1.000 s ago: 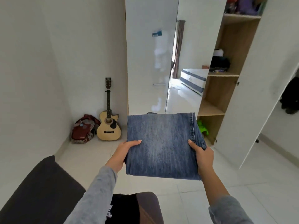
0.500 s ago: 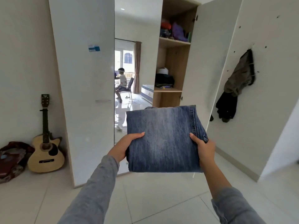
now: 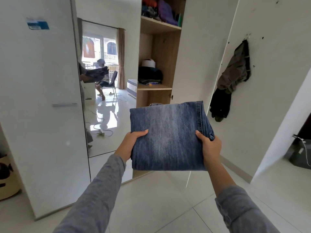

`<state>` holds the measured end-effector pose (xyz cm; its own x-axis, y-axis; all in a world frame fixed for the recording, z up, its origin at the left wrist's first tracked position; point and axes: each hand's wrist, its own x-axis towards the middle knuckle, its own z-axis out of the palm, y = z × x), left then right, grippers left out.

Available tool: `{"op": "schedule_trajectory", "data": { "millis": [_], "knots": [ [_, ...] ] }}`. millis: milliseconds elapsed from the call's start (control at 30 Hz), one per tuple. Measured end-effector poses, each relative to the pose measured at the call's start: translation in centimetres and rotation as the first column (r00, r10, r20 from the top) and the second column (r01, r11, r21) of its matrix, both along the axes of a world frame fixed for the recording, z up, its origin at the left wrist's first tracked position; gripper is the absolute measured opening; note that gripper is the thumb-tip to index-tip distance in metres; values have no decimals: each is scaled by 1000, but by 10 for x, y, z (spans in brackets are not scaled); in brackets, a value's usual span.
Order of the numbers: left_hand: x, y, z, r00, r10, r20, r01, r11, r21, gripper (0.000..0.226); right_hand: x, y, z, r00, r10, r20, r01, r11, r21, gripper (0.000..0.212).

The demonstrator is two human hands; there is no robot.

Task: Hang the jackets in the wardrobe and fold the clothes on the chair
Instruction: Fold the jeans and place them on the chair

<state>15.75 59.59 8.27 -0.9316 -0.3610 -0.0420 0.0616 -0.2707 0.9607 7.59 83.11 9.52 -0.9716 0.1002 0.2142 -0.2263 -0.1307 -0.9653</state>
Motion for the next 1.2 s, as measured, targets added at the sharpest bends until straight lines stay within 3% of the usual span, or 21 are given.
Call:
{"op": "schedule_trajectory", "data": {
  "millis": [300, 500, 667, 767, 967, 1200],
  "knots": [
    [-175, -126, -8, 999, 29, 32, -28, 999, -27, 38, -175, -128, -15, 1000, -4, 31, 3, 1000, 15, 26],
    [-274, -155, -28, 996, -31, 87, 32, 999, -15, 40, -265, -151, -35, 996, -40, 82, 37, 999, 33, 25],
    [-354, -160, -38, 994, -59, 90, 57, 998, 29, 29, -346, -160, -42, 994, -48, 98, 41, 996, 75, 16],
    [-408, -167, -39, 994, -57, 89, 52, 997, 54, 36, -402, -166, -44, 993, -42, 107, 34, 997, 74, 22],
    [-522, -178, -56, 991, -27, 131, 15, 995, 94, 39, -531, -174, -54, 989, 54, 141, -71, 990, 121, 27],
    [-639, -200, -115, 957, 86, 277, -129, 981, 142, 46, -682, -202, -97, 933, 191, 305, -269, 933, 241, 30]
  ]
}}
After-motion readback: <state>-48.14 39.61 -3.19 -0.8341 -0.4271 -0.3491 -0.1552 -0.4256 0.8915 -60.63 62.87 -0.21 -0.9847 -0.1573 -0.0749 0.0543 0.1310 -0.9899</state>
